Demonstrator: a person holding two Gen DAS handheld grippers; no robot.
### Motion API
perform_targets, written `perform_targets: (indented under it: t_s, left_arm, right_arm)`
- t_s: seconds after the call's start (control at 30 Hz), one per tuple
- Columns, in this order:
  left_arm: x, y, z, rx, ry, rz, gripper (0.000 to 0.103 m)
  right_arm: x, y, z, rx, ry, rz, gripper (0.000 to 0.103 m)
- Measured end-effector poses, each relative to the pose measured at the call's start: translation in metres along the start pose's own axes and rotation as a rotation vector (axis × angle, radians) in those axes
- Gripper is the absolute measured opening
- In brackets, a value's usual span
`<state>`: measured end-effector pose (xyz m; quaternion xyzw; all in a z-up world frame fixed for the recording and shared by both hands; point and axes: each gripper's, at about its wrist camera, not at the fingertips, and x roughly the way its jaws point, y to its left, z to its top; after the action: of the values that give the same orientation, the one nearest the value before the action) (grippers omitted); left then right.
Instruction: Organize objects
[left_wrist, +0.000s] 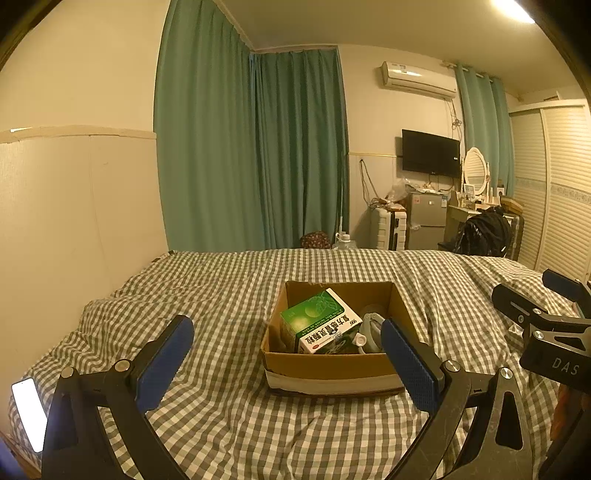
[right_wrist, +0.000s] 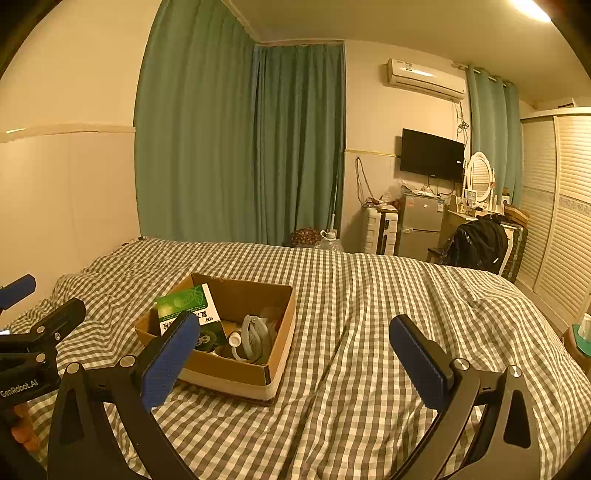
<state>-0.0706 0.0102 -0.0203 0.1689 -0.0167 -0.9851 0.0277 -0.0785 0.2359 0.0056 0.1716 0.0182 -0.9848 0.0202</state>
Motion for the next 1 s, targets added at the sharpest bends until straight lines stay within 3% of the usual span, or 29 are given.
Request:
perform_targets:
  t_s: [1.0]
  left_arm:
    - [0.0013,0.0026,-0.0082,0.000,0.021,0.007,0.103]
  right_arm:
    - [0.0003,0.0023,-0.0009,0.000,0.009,-0.002,0.103]
